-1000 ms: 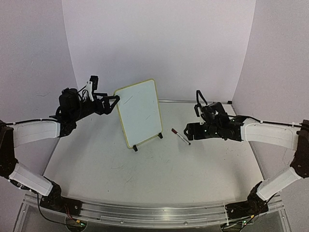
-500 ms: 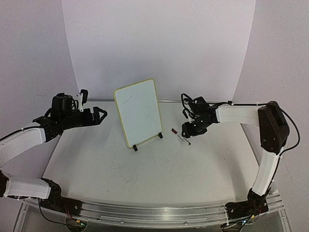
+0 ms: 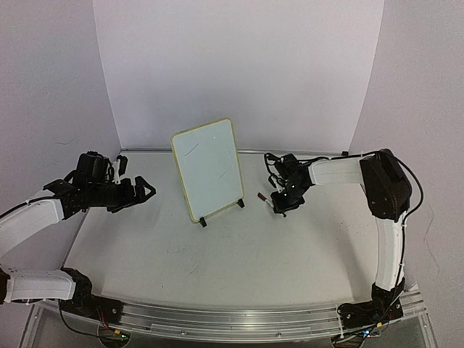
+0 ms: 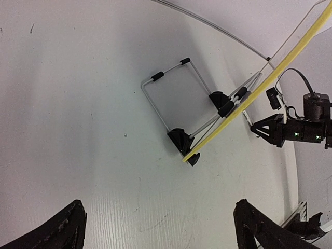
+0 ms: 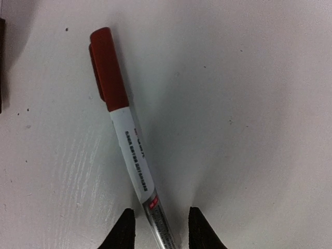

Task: Write a sentence on the whiteboard
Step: Pick up the whiteboard marker from the center of the board, then pass from the right arm to the left

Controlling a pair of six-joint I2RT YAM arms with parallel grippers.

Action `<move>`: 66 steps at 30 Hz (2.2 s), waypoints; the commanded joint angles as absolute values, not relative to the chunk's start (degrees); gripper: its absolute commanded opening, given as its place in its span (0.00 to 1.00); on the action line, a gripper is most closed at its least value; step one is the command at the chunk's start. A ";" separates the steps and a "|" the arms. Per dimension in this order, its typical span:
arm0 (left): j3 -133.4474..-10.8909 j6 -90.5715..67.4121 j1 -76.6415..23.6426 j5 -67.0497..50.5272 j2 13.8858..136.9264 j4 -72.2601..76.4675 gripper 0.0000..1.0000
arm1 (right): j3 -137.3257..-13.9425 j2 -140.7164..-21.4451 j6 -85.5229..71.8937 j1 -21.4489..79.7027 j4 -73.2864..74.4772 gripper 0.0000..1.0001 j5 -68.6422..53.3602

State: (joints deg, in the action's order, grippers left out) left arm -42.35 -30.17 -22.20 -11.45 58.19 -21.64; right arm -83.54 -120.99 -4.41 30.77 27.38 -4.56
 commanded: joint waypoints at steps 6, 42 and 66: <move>-40.74 -33.03 -22.48 -17.05 58.97 -20.71 0.95 | -82.92 -120.78 -3.93 30.59 28.48 0.00 -3.12; -46.94 -49.66 -54.32 -17.18 70.28 13.11 0.64 | -62.44 -78.18 -14.93 62.44 12.21 0.00 -15.03; -46.76 -53.02 -54.29 -17.61 72.15 13.78 0.00 | -63.82 -78.48 -12.31 63.32 15.71 0.00 -12.34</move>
